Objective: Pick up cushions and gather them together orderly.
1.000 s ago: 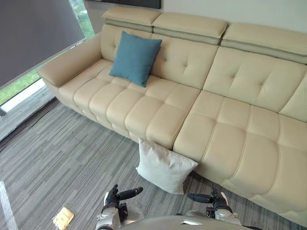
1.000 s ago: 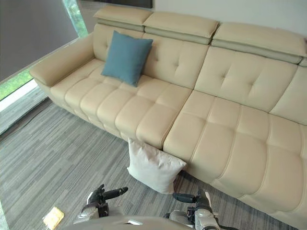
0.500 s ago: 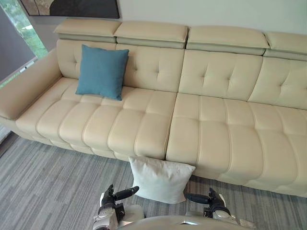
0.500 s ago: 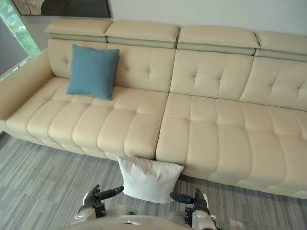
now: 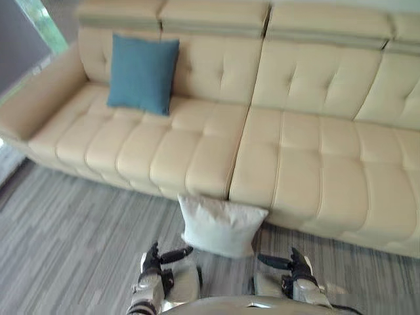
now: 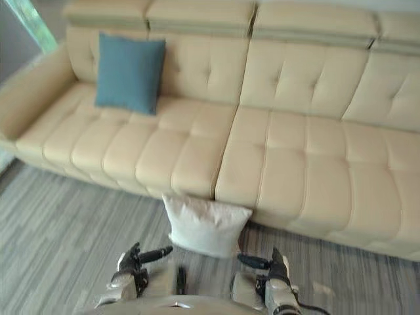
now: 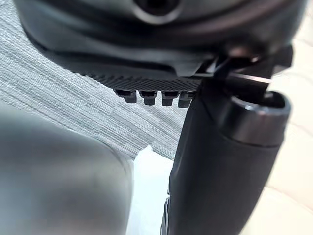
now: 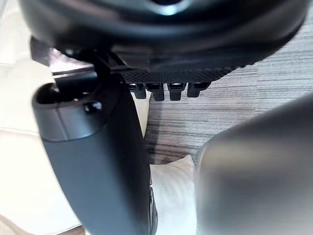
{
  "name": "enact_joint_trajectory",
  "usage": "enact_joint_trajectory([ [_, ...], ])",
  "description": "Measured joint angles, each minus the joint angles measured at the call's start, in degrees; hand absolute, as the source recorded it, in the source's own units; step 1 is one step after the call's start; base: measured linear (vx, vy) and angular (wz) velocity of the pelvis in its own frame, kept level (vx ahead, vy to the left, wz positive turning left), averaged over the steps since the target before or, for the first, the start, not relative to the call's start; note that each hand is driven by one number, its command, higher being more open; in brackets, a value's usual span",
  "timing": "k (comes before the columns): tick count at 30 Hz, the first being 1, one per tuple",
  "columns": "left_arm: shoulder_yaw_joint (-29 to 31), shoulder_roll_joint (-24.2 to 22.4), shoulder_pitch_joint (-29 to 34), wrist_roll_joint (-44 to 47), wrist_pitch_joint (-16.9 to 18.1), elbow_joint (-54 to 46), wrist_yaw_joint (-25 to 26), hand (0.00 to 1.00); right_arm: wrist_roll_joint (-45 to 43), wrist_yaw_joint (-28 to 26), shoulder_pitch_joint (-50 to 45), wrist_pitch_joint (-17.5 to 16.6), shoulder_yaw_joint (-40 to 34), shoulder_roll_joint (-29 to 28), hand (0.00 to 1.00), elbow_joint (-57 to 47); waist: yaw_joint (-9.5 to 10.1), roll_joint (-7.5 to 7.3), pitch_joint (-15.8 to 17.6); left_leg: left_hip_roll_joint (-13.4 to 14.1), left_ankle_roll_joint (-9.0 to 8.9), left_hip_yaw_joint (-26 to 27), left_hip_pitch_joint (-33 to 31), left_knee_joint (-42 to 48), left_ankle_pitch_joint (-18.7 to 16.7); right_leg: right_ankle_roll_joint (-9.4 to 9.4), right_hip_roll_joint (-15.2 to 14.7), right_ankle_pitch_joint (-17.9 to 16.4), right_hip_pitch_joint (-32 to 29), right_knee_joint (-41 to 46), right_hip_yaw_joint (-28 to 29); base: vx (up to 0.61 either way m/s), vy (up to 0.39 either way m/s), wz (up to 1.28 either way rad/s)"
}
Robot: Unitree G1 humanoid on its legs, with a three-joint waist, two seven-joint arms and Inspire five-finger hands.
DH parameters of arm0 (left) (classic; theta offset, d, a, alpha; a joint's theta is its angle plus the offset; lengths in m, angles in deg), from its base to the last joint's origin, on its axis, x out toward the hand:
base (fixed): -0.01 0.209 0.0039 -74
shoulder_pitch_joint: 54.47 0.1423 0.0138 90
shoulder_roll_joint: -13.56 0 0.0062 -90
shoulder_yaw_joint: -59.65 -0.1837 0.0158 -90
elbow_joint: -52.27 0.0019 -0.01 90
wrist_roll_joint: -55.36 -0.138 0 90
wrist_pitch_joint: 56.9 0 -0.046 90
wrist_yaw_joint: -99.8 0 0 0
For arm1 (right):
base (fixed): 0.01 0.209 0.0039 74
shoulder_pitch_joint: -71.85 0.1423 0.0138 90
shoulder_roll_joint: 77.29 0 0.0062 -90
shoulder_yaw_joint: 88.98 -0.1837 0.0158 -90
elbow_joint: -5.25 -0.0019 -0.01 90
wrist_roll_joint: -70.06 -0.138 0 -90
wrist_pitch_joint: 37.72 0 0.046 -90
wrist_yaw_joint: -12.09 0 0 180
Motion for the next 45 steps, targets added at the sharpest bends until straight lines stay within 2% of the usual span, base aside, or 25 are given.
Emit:
enact_joint_trajectory([
  [2, 0.00, 1.45, -5.20, 0.57, -0.01, -1.19, 1.03, 1.00, -1.49, 1.20, 4.25, 0.11, -0.11, 0.06, 1.00, -1.37, -0.07, -1.05, 3.58, 0.73, 0.10, -0.33, -9.11, 4.59, -0.04, -0.02, 0.82, -0.07, -9.39, 5.03, 0.67, -0.24, 0.009, -0.16],
  [4, 0.10, 2.18, -8.91, 1.28, -0.02, -2.26, 1.86, 1.00, -3.39, 2.25, 7.50, 0.26, -0.46, 0.43, 1.00, -1.95, -0.08, -1.53, 6.05, 1.34, 0.28, -0.33, -13.74, 6.74, 0.16, -0.17, 1.18, 0.16, -14.32, 7.47, 1.10, -0.12, 0.032, -0.12],
  [7, 1.02, 2.94, -14.12, 1.81, -0.02, -3.84, 2.97, 1.00, -4.96, 3.20, 12.55, 0.45, -1.59, 1.11, 1.00, -2.90, -0.20, -1.62, 7.80, 1.52, 0.54, -0.50, -19.64, 9.13, 0.62, -0.08, 1.36, 0.45, -20.53, 10.17, 1.51, -0.10, 0.054, -0.06],
  [10, 1.19, 5.67, -22.14, 1.78, 0.02, -5.79, 4.01, 1.00, -7.69, 4.70, 21.14, 0.42, -2.16, 1.87, 1.00, -5.07, -0.57, -1.52, 9.73, 1.50, 0.85, -0.59, -26.02, 9.35, 2.44, -0.09, 1.44, 1.81, -27.41, 11.28, 1.66, -0.08, 0.028, 0.00],
  [14, 0.56, 7.08, -31.09, 1.69, 0.66, -6.06, 4.48, 1.00, -7.91, 5.91, 31.62, 0.01, -1.91, 2.69, 1.00, -5.52, -0.78, -1.24, 10.90, 1.40, 1.03, -0.67, -31.89, 8.92, 4.32, 0.16, 1.46, 3.34, -33.58, 11.45, 1.65, -0.06, 0.004, 0.01],
  [18, -2.41, 6.82, -35.99, 1.66, 0.71, -6.04, 5.08, 1.00, -8.84, 6.87, 37.28, -0.01, -0.85, 1.82, 1.00, -5.81, -1.19, -1.23, 11.30, 1.18, 1.09, -0.73, -35.24, 8.96, 5.07, 0.55, 1.29, 3.87, -37.05, 11.59, 1.65, -0.03, 0.011, 0.03],
  [19, -4.29, 6.49, -37.55, 1.66, 0.72, -6.04, 5.52, 1.00, -9.37, 7.31, 39.28, -0.01, 0.14, 1.10, 0.00, -6.01, -1.37, -1.21, 11.31, 0.99, 1.12, -0.85, -36.50, 9.17, 5.25, 0.57, 1.10, 3.89, -38.39, 11.94, 1.56, -0.01, 0.033, 0.08],
  [20, -5.46, 5.99, -38.54, 1.66, 0.72, -6.04, 5.87, 0.00, -9.52, 7.44, 40.37, -0.01, 0.17, 0.33, 0.00, -6.12, -1.40, -1.21, 11.31, 0.89, 1.11, -0.90, -37.32, 9.34, 5.29, 0.58, 0.99, 3.89, -39.26, 12.26, 1.52, -0.01, 0.028, 0.07],
  [28, -11.09, 3.17, -42.53, 1.77, 0.75, -6.07, 14.39, 0.00, -9.97, 10.46, 43.85, -0.07, 2.55, -3.73, 0.00, -8.95, -1.44, -1.14, 11.33, 0.28, 0.98, -2.43, -39.94, 9.74, 5.97, 0.58, 0.47, 3.88, -41.17, 12.95, 0.18, -0.02, 0.038, 0.07],
  [35, -14.08, 3.64, -40.92, 3.07, 0.72, -9.77, 18.69, 0.00, -12.37, 14.12, 39.75, -0.11, 6.53, -3.05, 0.00, -14.46, -1.38, -1.09, 11.32, -0.47, 1.18, -3.03, -40.15, 10.35, 6.38, 0.58, -0.28, 3.88, -40.76, 13.40, -0.34, -0.05, 0.050, 0.07],
  [39, -17.51, 2.94, -35.66, 3.96, 0.72, -15.59, 19.11, 0.00, -12.28, 14.69, 33.63, -1.10, 10.97, -2.38, 0.00, -21.26, -1.38, -1.03, 11.30, -0.44, 1.15, -3.45, -36.62, 10.23, 6.36, 0.56, -0.31, 3.87, -36.95, 13.02, -0.81, -0.04, 0.027, 0.02],
  [43, -18.06, 1.70, -27.49, 3.95, 1.11, -24.75, 18.63, 0.00, -12.07, 14.68, 25.52, -2.85, 13.21, -1.11, 0.00, -30.14, -1.22, -0.70, 11.12, -0.07, 0.88, -2.73, -29.87, 7.86, 6.16, 0.36, -0.10, 3.99, -30.79, 11.24, -0.56, -0.04, -0.004, -0.08],
  [45, -18.68, 0.78, -22.85, 3.93, 1.41, -28.92, 18.58, 0.00, -11.92, 14.61, 21.22, -3.26, 14.05, -1.22, 0.00, -34.21, -0.44, -0.51, 11.05, 0.63, 0.81, -1.79, -25.53, 5.79, 5.99, -0.01, 0.57, 4.55, -27.01, 8.78, -0.06, -0.01, -0.009, -0.25],
])
